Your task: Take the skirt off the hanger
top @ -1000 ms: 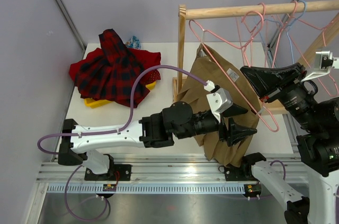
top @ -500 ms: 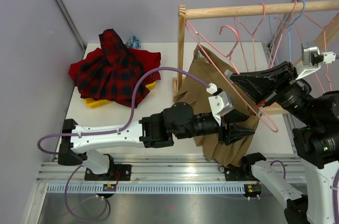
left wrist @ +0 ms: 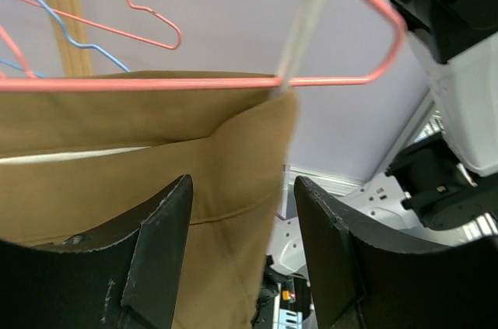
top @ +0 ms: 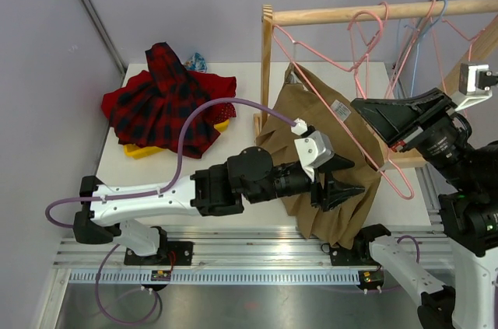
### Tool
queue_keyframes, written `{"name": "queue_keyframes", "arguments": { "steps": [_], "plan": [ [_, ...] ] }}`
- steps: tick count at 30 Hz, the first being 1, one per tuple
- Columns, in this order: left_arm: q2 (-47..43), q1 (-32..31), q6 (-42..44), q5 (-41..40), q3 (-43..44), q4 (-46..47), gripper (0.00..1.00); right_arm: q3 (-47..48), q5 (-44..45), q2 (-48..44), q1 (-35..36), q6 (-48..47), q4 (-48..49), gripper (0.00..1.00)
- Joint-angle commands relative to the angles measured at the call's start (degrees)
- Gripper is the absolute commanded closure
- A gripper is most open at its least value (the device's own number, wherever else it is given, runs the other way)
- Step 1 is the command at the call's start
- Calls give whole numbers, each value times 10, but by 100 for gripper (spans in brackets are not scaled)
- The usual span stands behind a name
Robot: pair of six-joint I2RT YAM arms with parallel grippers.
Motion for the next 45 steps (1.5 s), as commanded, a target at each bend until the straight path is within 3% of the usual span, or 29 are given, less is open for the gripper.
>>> {"name": "queue_keyframes", "arguments": {
  "steps": [1,9,12,14,15,21,26,32,38,42,45],
  "plan": [
    [-9,-3,21,-40,12,10,41,9,71,-22,3,105,109,100],
    [47,-3,23,-19,54,45,42,-51,116,-57,3,172,144,100],
    [73,-3,24,-14,88,39,63,-62,112,-54,3,188,154,100],
    [79,-3,22,-13,97,32,92,-61,108,-51,3,192,161,100],
    [77,-3,22,-15,91,33,100,-51,108,-48,3,186,140,100],
    [12,-6,14,-3,39,45,100,3,123,-31,4,134,89,100],
    [-54,-15,32,8,33,-40,100,83,127,14,3,49,-5,100],
    [-87,-38,22,42,68,-93,100,13,227,-18,3,-12,17,100],
    [30,-82,17,81,183,-117,100,-64,285,-28,3,-39,67,100],
    [118,-109,14,101,299,-153,100,-68,339,-18,3,-45,76,100],
    [151,-114,9,104,319,-162,100,-61,376,-14,3,-49,75,100]
  ]
}}
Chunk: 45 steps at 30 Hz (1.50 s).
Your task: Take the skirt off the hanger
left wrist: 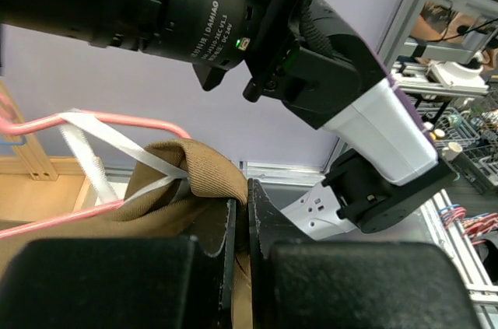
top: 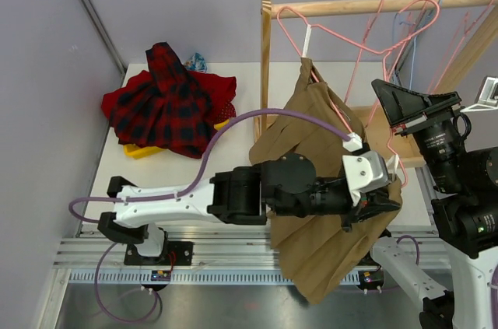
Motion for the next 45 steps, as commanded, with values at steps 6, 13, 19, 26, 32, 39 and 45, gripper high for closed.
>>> {"name": "queue_keyframes", "arguments": {
  "steps": [6,13,19,26,32,39,45],
  "plan": [
    [60,-40,-40,116,85,29,100,-21,227,-8,-5,-36,72,100],
    [79,-41,-37,115,93,3,100,-29,207,10,-4,-57,91,100],
    [-65,-47,-24,11,-170,12,100,113,132,74,-5,-99,21,100],
    [-192,6,-28,-247,-307,-83,100,204,34,57,-5,-77,-149,100],
    [-253,107,13,-351,-273,-159,100,309,-50,32,-4,-77,-342,100],
    [-285,263,107,-403,-159,-209,100,435,-199,62,-4,-97,-550,100],
    [-253,462,147,-311,-61,-222,100,497,-141,88,-3,-148,-668,100]
  ]
}}
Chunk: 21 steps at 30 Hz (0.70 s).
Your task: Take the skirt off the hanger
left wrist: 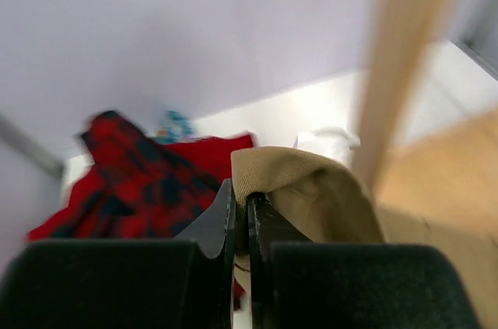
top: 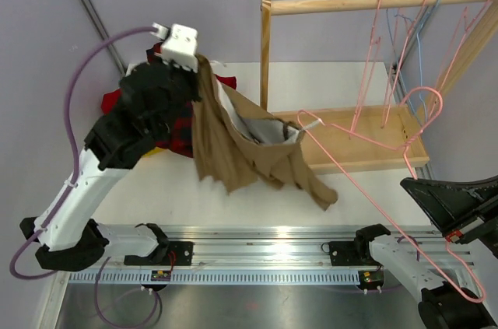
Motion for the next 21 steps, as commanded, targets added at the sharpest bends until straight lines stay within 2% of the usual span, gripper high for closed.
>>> {"name": "queue_keyframes", "arguments": {
  "steps": [1,5,7,8,13,18,21],
  "plan": [
    [22,133,46,41,84,9,100,37,41,42,-1,-47,-100,100],
    [87,260,35,106,160,-13,100,2,100,26,-1,-65,-66,100],
    [118,326,8,158,211,-23,100,-60,104,8,-1,-70,-24,100],
    [130,344,1,190,229,-24,100,-103,103,-1,-1,-69,-10,100],
    [232,440,-29,246,373,-51,100,-206,95,-23,-1,-63,92,100],
    [267,510,-68,294,366,32,100,-267,95,-15,-1,-70,141,100],
    [330,552,-109,345,383,30,100,-301,88,-9,-1,-65,180,100]
  ]
}}
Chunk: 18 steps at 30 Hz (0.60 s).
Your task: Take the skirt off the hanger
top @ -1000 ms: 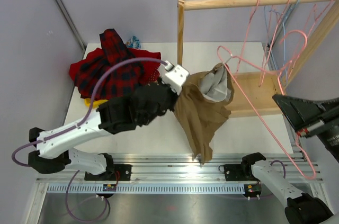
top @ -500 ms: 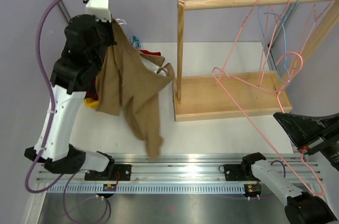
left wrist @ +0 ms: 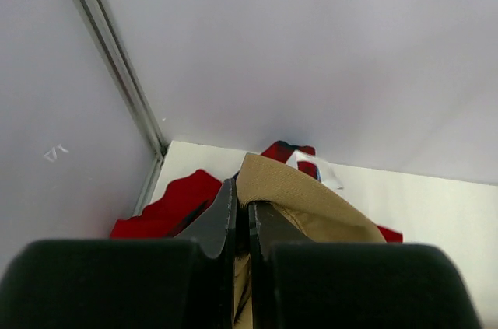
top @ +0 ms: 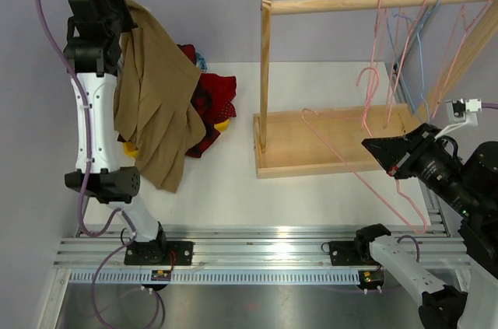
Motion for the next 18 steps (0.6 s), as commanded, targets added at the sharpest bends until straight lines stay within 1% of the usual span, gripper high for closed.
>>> {"name": "queue_keyframes", "arguments": {
  "steps": [1,2,3,4,5,6,7,9,10,11,12,15,16,18],
  "plan": [
    [43,40,-59,93,8,103,100,-31,5,7,-1,-5,116,100],
    [49,40,-61,88,-13,111,100,-50,5,7,-1,-3,130,100],
    [60,40,-62,86,-63,129,100,-55,5,11,-1,0,145,100],
    [65,40,-65,84,-87,137,100,-59,2,15,-1,5,172,100],
    [71,40,-69,64,-107,151,100,-62,-1,26,-1,7,184,100],
    [84,41,-77,58,-131,159,99,-61,-6,33,-1,8,197,100],
    [91,45,-82,56,-164,164,96,-59,-13,41,-1,10,221,100],
    [113,51,-105,50,-186,163,78,-50,-21,62,-1,10,248,100],
    [118,54,-111,50,-201,161,67,-45,-22,68,-1,10,271,100],
    [120,55,-117,61,-208,158,42,-33,-23,85,-1,10,283,100],
    [120,56,-127,56,-213,154,2,-28,-24,94,0,9,295,100],
    [79,55,-137,42,-246,152,1,3,-31,137,-1,5,326,100],
    [39,55,-140,37,-259,156,1,12,-33,149,-1,5,338,100],
    [-10,53,-144,28,-298,166,1,22,-37,181,0,6,363,100]
  ]
}}
